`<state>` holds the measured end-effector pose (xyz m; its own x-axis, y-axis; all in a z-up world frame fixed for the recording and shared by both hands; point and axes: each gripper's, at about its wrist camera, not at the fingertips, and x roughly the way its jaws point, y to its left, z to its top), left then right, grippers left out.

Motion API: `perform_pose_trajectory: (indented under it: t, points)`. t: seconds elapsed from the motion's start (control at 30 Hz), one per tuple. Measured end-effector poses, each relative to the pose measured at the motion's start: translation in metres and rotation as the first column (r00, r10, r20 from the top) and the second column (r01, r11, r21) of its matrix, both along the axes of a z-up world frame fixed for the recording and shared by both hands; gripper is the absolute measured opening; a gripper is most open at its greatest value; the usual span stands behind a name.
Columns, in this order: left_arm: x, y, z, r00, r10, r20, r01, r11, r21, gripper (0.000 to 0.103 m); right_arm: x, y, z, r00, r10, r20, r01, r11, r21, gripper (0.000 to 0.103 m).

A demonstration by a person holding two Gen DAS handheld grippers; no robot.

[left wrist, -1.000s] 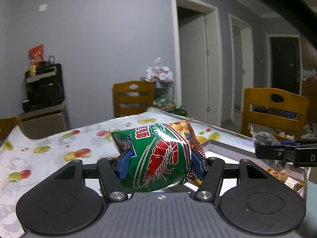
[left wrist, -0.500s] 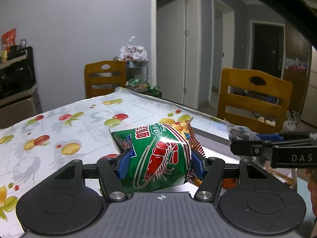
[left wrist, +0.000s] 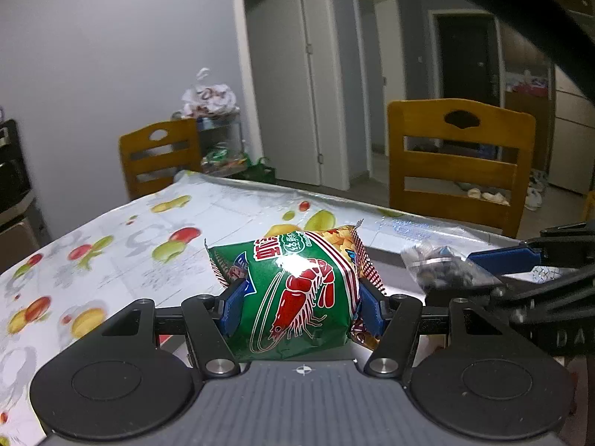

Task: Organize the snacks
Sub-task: 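Carry the chip bag with the left tool while the right tool carries the pistachio bag over the box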

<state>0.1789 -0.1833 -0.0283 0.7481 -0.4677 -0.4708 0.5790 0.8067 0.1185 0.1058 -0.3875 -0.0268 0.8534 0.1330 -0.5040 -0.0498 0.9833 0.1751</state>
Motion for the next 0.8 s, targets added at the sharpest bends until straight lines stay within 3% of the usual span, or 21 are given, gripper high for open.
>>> perform_pose_trajectory:
  t: [0.23, 0.43, 0.8]
  points:
    - [0.007, -0.022, -0.008, 0.997, -0.068, 0.049, 0.065, 0.996, 0.057, 0.062, 0.009, 0.007, -0.002, 1.0, -0.006, -0.026, 0.004, 0.996, -0.088, 0.056]
    - [0.015, -0.021, -0.018, 0.998, -0.064, 0.02, 0.064, 0.998, 0.024, 0.063, 0.01, 0.017, -0.003, 1.0, 0.003, -0.018, -0.006, 0.985, -0.171, 0.056]
    - [0.02, -0.014, -0.02, 0.999, -0.039, -0.003, 0.039, 0.999, -0.008, 0.075, 0.01, 0.013, -0.003, 1.0, -0.005, -0.018, 0.002, 0.988, -0.154, 0.057]
